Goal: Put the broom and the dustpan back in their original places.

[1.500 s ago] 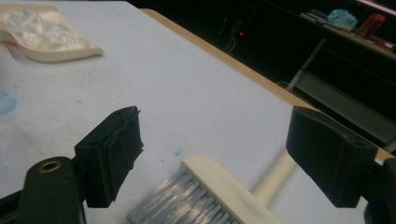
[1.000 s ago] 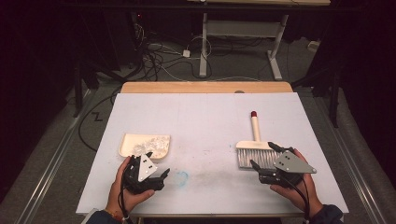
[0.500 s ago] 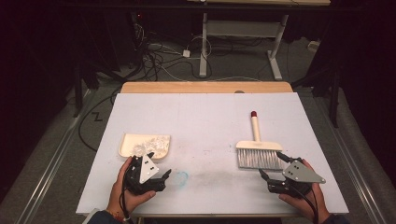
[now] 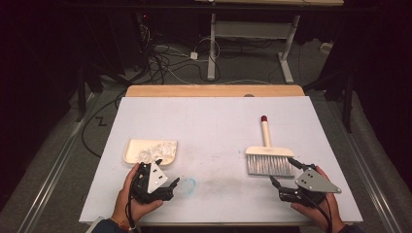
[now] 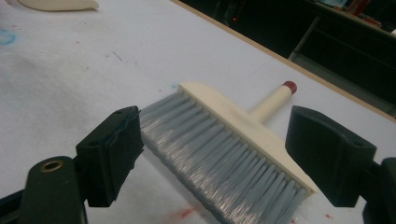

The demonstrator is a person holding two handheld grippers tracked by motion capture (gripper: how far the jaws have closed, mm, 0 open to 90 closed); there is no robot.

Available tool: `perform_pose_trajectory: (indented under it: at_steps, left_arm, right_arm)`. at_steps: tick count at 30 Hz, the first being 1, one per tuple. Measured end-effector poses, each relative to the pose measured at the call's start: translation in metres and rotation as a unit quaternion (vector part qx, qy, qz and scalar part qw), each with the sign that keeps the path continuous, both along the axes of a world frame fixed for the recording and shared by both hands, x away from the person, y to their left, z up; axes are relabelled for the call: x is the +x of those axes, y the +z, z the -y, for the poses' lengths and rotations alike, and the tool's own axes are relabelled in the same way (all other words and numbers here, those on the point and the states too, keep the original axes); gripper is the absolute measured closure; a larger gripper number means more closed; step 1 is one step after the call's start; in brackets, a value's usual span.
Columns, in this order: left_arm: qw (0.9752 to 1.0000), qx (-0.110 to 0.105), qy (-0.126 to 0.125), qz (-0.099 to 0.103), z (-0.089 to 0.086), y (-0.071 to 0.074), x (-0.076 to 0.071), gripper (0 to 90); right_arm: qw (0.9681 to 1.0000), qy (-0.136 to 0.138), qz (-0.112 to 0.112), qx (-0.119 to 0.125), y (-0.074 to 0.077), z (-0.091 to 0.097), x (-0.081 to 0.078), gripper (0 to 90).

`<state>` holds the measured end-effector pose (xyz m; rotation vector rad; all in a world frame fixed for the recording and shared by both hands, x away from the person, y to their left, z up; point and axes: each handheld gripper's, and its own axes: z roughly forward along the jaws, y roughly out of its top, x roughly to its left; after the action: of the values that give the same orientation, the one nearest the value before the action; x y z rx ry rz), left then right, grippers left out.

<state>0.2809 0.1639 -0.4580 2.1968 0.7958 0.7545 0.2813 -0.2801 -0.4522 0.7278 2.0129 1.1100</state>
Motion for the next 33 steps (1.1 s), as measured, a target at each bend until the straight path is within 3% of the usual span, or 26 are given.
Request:
perform_pose_trajectory:
  at_steps: [13,29,33]
  left_arm:
    - [1.0000,0.004,0.002,-0.002,0.0010,-0.0022,-0.0005,18.9]
    - [0.9998,0.014,0.003,0.016,0.0013,-0.0003,-0.0001,18.9]
    - [0.9998,0.013,0.005,0.012,0.0038,-0.0015,0.0018,18.9]
  right_arm:
    - [1.0000,0.007,0.004,0.002,0.0019,-0.0044,-0.0034,19.0]
    - [0.9997,0.014,0.019,-0.011,0.0048,-0.0042,-0.0025,18.6]
    - [0.9997,0.015,0.019,-0.007,0.0052,-0.0042,-0.0012,18.5]
